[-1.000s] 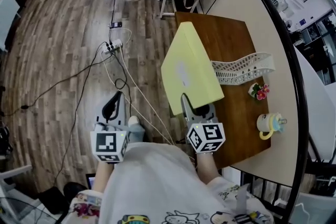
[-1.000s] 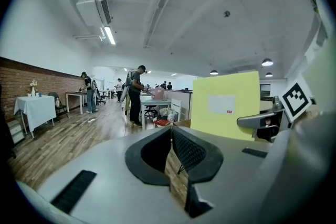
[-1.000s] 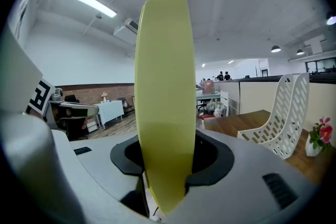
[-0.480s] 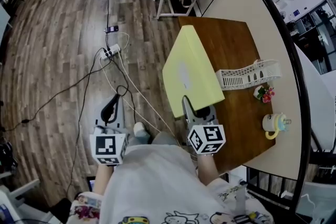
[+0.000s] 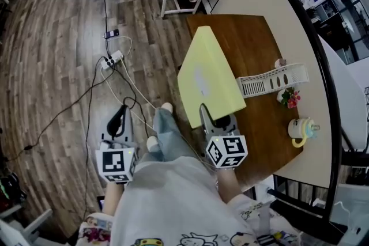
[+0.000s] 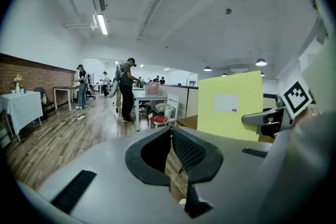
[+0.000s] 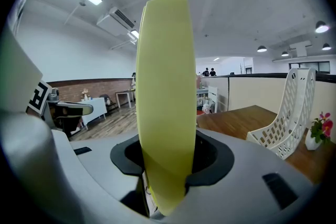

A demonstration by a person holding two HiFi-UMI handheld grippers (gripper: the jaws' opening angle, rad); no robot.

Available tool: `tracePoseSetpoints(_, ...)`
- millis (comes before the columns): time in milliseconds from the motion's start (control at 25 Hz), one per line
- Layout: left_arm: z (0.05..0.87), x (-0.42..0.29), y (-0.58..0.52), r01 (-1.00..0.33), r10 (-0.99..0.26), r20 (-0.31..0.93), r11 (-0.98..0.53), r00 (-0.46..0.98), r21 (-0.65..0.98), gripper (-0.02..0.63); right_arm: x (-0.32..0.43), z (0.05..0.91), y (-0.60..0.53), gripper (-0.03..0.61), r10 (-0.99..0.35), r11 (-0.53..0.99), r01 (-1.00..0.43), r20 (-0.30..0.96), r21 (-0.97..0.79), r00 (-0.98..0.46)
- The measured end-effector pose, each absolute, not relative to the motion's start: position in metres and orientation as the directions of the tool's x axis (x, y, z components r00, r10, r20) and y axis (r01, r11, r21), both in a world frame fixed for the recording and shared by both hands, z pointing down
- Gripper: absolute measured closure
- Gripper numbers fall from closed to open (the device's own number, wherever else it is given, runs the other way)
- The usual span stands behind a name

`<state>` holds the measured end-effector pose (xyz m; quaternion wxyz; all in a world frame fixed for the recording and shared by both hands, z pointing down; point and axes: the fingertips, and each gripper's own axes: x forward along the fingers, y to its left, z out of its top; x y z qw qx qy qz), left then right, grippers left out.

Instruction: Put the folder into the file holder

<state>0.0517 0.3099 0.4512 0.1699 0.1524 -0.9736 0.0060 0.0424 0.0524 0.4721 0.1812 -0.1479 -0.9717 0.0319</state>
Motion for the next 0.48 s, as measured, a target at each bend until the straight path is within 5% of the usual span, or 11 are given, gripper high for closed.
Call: tracePoseSetpoints(480, 0.44, -0.11, 0.252, -0.428, -0.414, 0.304, 0.904, -0.858, 0.022, 0.601, -0.081, 0.477, 0.009, 0.405, 0.207, 0.977, 0.174, 0.35, -0.124, -0.914)
